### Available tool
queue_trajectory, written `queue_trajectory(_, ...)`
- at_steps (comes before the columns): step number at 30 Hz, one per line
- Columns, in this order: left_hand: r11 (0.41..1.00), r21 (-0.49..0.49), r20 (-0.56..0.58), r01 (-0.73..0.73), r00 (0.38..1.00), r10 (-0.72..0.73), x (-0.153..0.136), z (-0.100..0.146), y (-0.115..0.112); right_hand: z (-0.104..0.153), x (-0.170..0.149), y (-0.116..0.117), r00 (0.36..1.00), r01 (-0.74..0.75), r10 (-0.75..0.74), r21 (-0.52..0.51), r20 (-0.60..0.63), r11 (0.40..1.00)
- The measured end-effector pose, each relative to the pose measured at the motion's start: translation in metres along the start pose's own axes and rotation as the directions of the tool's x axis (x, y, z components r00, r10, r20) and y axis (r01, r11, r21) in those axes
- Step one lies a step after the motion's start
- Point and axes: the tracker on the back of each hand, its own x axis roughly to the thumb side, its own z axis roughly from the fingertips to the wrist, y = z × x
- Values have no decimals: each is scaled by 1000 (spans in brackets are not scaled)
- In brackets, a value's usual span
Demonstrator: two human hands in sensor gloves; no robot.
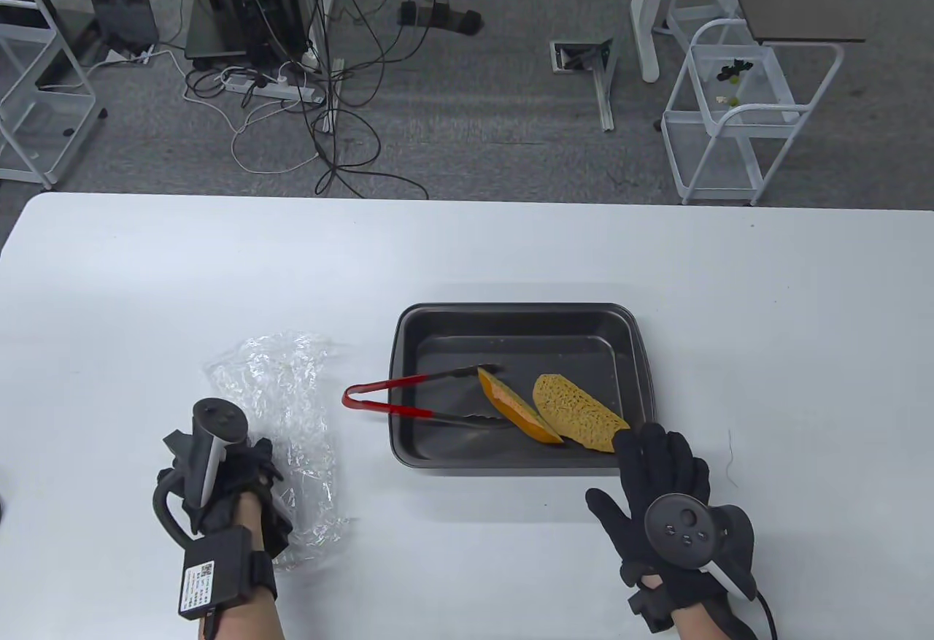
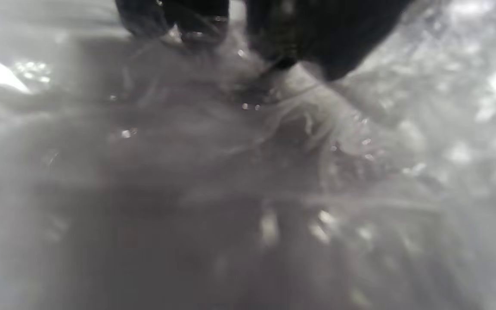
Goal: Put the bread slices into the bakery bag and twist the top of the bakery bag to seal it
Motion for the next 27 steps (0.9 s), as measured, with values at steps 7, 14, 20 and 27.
queue_trajectory(7, 981, 144, 156, -131, 982, 108, -1, 23, 43, -1, -5, 0, 1000, 19, -19, 1, -13, 1000)
queue_trajectory(14, 934, 308, 496, -182, 868, 6, 17, 88, 111, -3, -5, 1, 998, 58, -58, 23, 7, 998)
queue_trajectory(20, 872, 466, 696, -149, 670, -258, 45, 177, 127, 1, -3, -5, 991, 128, -126, -31, 45, 991)
queue_trajectory(27, 778, 614, 741, -129, 433, -513, 75, 261, 100, 4, 1, -4, 912, 384, -386, 37, 141, 922)
